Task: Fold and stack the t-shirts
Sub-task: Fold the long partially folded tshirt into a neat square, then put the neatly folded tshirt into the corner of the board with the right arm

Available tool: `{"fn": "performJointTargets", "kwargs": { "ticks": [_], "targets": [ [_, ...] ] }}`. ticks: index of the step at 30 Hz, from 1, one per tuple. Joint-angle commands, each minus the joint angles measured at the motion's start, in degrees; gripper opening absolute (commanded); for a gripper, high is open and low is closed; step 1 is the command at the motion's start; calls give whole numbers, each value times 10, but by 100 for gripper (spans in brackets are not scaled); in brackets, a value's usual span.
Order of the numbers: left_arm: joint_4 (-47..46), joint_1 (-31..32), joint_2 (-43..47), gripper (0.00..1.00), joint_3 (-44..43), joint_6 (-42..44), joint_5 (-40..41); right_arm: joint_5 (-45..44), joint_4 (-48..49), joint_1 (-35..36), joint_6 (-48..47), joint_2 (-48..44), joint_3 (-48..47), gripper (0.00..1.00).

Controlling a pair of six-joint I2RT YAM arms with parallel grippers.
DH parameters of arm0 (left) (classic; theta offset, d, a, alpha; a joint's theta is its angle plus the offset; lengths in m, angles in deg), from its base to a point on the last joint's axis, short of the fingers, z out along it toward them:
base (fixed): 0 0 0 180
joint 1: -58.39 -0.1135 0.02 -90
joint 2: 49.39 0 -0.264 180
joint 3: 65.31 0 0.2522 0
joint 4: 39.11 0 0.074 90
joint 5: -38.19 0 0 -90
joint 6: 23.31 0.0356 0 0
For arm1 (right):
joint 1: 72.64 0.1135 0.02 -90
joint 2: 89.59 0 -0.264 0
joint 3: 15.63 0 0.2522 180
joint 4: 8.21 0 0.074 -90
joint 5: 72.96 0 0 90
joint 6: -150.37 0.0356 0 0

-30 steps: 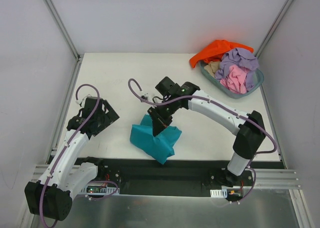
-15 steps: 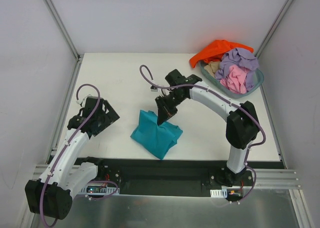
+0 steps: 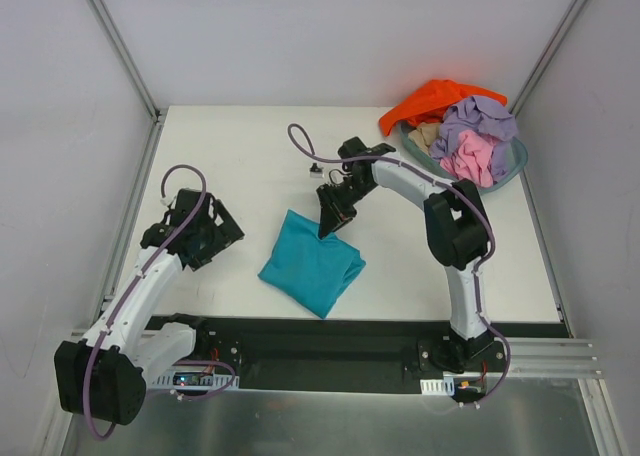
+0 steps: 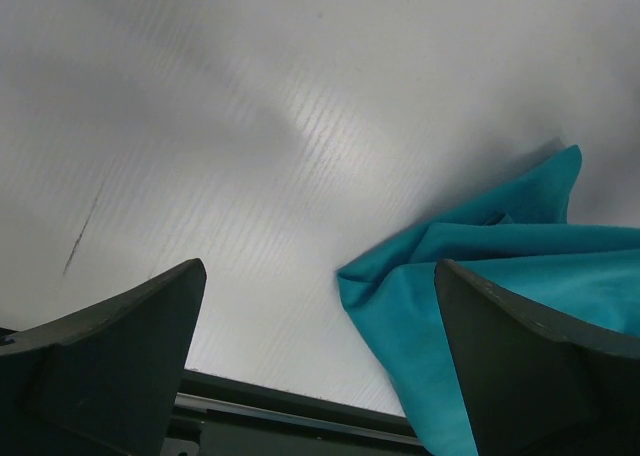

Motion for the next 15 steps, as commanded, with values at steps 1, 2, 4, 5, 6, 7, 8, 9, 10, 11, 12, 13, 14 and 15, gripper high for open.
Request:
{"fn": "performJointTargets", "kwargs": {
  "ticks": [1,2,4,5,6,7,8,9,10,11,12,13,14,15],
  "targets": [
    [-15,-5,-15,99,-26,16,-28,-2,-4,-19,-9,31,-34,23],
    [-15,-5,-18,99,-27,17,-30,-14,-4,-22,-7,34,-38,24],
    [-19,-5,-21,99,-29,17,-34,-21,-2,-24,0,42,-39,32],
    [-22,-5,-22,99,-29,18,-37,-27,-2,-23,2,44,-39,38],
    [-23,-5,-24,99,-30,19,-43,-31,0,-24,5,46,-39,42],
    [-26,-5,-25,99,-30,19,-45,-36,-1,-24,10,48,-40,46],
    [-29,-5,-25,99,-30,20,-45,-45,0,-24,12,48,-42,48],
    [-32,-5,-26,99,-30,21,-58,-51,0,-25,15,48,-45,51],
    [-33,-5,-26,99,-30,22,-72,-59,-4,-25,21,44,-48,58],
    [-40,-5,-26,99,-30,23,-79,-81,-7,-26,25,41,-51,64],
    [-42,-5,-27,99,-29,23,-86,-94,-9,-26,29,36,-56,71],
    [-47,-5,-25,99,-28,24,-106,-106,-16,-26,31,30,-56,80],
    [-59,-5,-24,100,-27,25,-116,-129,-17,-25,38,12,-55,91],
    [-65,-4,-25,99,-25,25,-134,-141,-18,-26,41,-1,-52,98]
  ]
}}
